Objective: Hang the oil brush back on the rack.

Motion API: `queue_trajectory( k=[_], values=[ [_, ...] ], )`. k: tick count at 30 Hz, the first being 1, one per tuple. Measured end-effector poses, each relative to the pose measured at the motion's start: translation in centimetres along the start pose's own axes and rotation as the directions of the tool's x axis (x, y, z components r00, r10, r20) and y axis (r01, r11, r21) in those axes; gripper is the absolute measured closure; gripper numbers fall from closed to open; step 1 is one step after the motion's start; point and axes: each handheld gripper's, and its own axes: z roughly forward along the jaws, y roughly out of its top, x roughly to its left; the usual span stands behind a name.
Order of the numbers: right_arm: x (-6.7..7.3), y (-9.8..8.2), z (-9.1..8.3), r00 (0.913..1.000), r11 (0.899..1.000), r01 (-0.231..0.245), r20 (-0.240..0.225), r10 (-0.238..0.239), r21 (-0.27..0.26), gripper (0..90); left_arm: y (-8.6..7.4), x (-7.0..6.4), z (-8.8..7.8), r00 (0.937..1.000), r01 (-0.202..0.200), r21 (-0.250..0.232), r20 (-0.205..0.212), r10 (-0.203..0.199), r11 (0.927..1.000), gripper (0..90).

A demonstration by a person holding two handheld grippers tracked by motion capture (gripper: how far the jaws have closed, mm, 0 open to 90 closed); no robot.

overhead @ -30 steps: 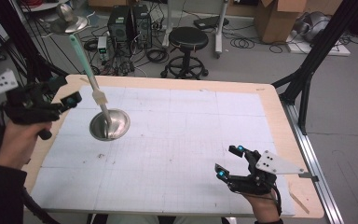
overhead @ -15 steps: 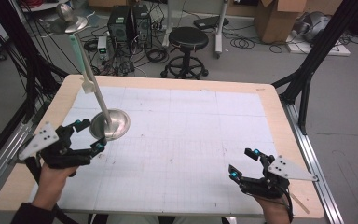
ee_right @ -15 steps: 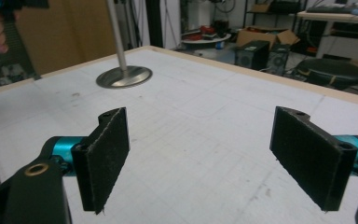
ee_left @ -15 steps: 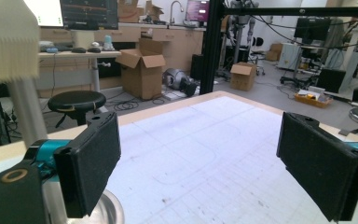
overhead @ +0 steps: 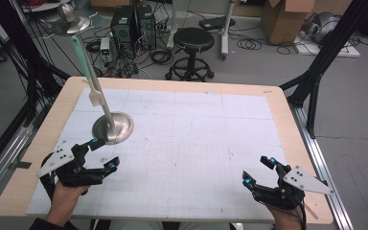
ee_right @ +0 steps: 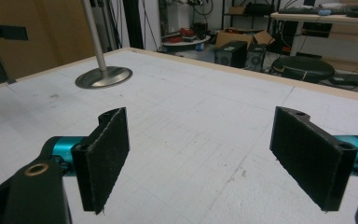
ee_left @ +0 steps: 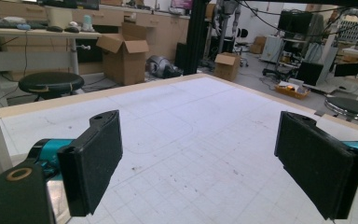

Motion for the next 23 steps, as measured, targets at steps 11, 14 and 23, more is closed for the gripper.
queue_trajectory(
  k=[11,14,23],
  values=[
    [0.07,-0.25,0.25,1.0,1.0,0.002,-0.006,-0.002,0.015,18.2,-0.23,-0.19,0.23,1.0,-0.009,0.005,0.002,0.009,0.9999,15.8],
    [0.16,-0.3,0.35,0.9999,1.0,0.005,-0.01,-0.005,0.021,18.2,-0.23,-0.17,0.19,1.0,-0.005,0.005,0.003,0.005,1.0,15.8],
    [0.11,-0.36,0.34,0.9999,1.0,0.002,-0.011,-0.002,0.023,18.2,-0.34,-0.11,0.21,1.0,-0.006,0.013,-0.006,0.006,0.9999,15.8]
  ],
)
